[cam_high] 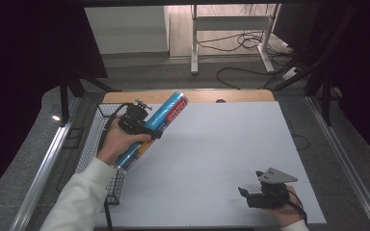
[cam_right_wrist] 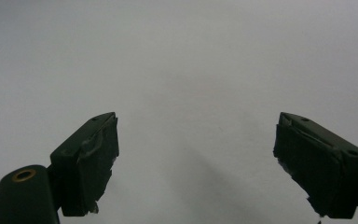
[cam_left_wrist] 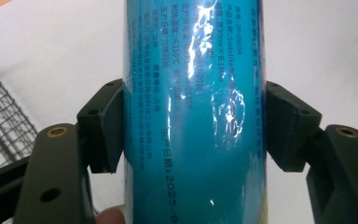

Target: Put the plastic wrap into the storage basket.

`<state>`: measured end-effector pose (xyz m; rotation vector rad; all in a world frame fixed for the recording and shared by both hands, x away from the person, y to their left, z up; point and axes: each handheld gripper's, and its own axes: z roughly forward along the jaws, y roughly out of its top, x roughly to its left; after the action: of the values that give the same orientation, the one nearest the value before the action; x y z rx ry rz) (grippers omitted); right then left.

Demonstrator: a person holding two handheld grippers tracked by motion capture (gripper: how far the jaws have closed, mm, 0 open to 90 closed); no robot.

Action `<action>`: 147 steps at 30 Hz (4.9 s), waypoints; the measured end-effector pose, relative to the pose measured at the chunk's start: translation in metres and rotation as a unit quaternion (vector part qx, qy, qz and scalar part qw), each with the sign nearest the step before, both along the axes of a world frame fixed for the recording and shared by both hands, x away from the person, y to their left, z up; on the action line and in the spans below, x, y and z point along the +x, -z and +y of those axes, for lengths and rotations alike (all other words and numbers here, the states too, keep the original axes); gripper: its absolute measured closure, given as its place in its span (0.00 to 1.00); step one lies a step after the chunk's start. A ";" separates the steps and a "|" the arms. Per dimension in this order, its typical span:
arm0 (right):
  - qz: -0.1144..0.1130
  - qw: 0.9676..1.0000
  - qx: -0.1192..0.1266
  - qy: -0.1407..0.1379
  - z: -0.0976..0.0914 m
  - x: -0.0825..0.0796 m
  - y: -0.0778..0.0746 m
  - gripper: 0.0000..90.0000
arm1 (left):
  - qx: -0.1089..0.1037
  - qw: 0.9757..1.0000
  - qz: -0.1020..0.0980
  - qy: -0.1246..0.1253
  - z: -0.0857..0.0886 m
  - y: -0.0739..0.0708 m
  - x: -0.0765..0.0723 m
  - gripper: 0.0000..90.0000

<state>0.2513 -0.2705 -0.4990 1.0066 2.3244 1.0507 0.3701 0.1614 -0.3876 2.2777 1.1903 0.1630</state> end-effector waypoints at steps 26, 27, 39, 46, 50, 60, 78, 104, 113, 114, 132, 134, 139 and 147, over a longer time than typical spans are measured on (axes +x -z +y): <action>-0.006 1.000 -0.004 0.007 0.003 -0.002 -0.001 0.16 | -0.030 0.996 -0.017 -0.077 0.073 0.004 -0.049 0.36; -0.007 1.000 -0.004 0.007 0.003 -0.003 -0.001 0.16 | -0.031 0.996 -0.017 -0.080 0.076 0.005 -0.051 0.36; -0.008 1.000 -0.007 0.008 0.003 -0.002 -0.001 0.16 | -0.044 0.991 -0.009 -0.129 0.103 0.014 -0.056 0.36; -0.004 1.000 -0.013 0.010 0.002 -0.002 0.000 0.17 | -0.051 0.985 0.003 -0.166 0.119 0.024 -0.052 0.36; -0.005 1.000 -0.012 0.012 0.003 -0.002 0.000 0.17 | -0.050 0.981 0.007 -0.187 0.126 0.030 -0.051 0.36; -0.003 1.000 -0.013 0.010 0.004 -0.001 0.001 0.17 | -0.043 0.975 0.016 -0.217 0.134 0.044 -0.049 0.36; -0.002 1.000 -0.020 0.008 0.005 0.000 0.003 0.17 | 0.007 0.965 0.054 -0.257 0.121 0.074 -0.026 0.35; -0.008 1.000 -0.025 0.007 0.007 -0.002 0.002 0.17 | -0.034 0.979 -0.017 -0.202 0.103 0.049 -0.058 0.18; -0.013 1.000 0.004 -0.006 0.006 0.002 -0.003 0.17 | -0.098 0.988 -0.077 -0.094 0.076 0.052 -0.111 0.19; -0.011 1.000 0.008 -0.005 0.005 0.003 -0.004 0.17 | -0.099 0.988 -0.080 -0.089 0.073 0.053 -0.115 0.19; -0.015 0.999 0.016 -0.025 0.007 -0.005 -0.006 0.17 | -0.076 0.992 -0.089 -0.038 0.044 0.101 -0.171 0.21; -0.015 0.999 0.018 -0.030 0.009 -0.006 -0.006 0.17 | -0.076 0.992 -0.092 -0.037 0.040 0.103 -0.170 0.20; -0.016 0.999 0.023 -0.034 0.009 -0.005 -0.007 0.17 | -0.082 0.991 -0.106 -0.028 0.035 0.099 -0.172 0.21; -0.016 0.999 0.023 -0.029 0.007 -0.004 -0.008 0.17 | -0.085 0.991 -0.105 -0.020 0.030 0.099 -0.172 0.21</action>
<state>0.2469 -0.2639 -0.4910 0.9373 2.3255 1.1403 0.1983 0.1912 -0.4869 2.0351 1.0956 0.2977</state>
